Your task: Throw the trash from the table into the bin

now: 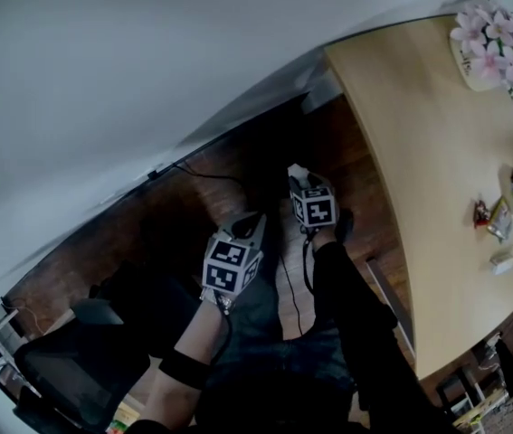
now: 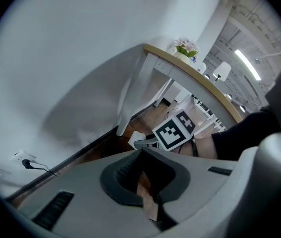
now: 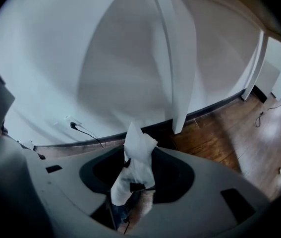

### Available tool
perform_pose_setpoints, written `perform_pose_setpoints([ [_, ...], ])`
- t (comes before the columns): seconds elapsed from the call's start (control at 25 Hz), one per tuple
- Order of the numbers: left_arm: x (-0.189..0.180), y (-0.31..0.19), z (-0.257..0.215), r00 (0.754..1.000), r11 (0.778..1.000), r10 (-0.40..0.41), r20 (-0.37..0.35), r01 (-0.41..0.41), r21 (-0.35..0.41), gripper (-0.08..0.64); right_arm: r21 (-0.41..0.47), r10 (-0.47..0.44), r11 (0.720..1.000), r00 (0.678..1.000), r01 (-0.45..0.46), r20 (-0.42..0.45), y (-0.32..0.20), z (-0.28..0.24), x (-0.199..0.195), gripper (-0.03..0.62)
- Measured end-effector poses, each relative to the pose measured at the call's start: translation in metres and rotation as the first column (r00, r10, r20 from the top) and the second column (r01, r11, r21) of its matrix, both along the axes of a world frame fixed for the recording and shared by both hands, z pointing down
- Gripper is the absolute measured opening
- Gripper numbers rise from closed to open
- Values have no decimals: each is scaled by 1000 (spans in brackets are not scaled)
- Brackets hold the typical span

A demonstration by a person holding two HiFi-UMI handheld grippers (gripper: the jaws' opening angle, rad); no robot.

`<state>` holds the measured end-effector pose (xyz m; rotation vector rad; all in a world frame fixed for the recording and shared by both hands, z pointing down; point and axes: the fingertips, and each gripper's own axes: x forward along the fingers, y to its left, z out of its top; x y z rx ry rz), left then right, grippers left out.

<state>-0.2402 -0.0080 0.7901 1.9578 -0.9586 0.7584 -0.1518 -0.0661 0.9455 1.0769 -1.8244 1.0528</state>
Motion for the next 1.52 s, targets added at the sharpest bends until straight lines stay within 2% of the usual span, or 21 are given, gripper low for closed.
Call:
perform_pose_setpoints([
  [0.16, -2, 1, 5, 1000, 1000, 4, 6, -4, -8, 3, -13, -3, 1000, 1000, 3, 6, -2, 23, -8, 188],
  [0.2, -2, 2, 5, 1000, 1000, 5, 8, -5, -11, 3, -18, -2, 1000, 1000, 2, 8, -2, 28, -9, 213],
  [0.28, -3, 3, 6, 1000, 1000, 4, 10, -4, -13, 3, -26, 1, 1000, 1000, -1, 21, -2, 32, -13, 328],
  [0.32, -3, 4, 8, 1000, 1000, 5, 10, -4, -15, 3, -27, 2, 1000, 1000, -2, 25, -2, 33, -14, 337],
  [0.6, -4, 8, 7, 1000, 1000, 9, 20, -8, -25, 3, -25, 16, 1000, 1000, -15, 27, -3, 19, -13, 337],
  [0.8, -2, 9, -7, 1000, 999, 17, 15, -17, -28, 3, -26, 18, 1000, 998, -17, 59, -2, -11, -14, 337],
  [0.92, 0, 7, -26, 1000, 999, 30, -7, -30, -33, 3, 4, 11, 1000, 994, -11, 106, 2, -48, -15, 337],
  [1.04, 2, 3, -55, 998, 998, 63, -19, -63, -21, 3, 49, -12, 999, 986, 4, 165, 9, -109, -18, 337],
  [1.2, 11, -8, -107, 990, 990, 139, -30, -138, 37, 3, 126, -49, 992, 973, 21, 226, 18, -203, -17, 337],
  [1.36, 31, -9, -159, 967, 961, 255, 11, -254, 112, 0, 215, -43, 977, 968, -12, 248, 29, -290, 4, 337],
  [1.52, 66, -6, -204, 936, 929, 352, -22, -346, 128, 3, 265, 27, 960, 970, -93, 242, 48, -355, 46, 337],
])
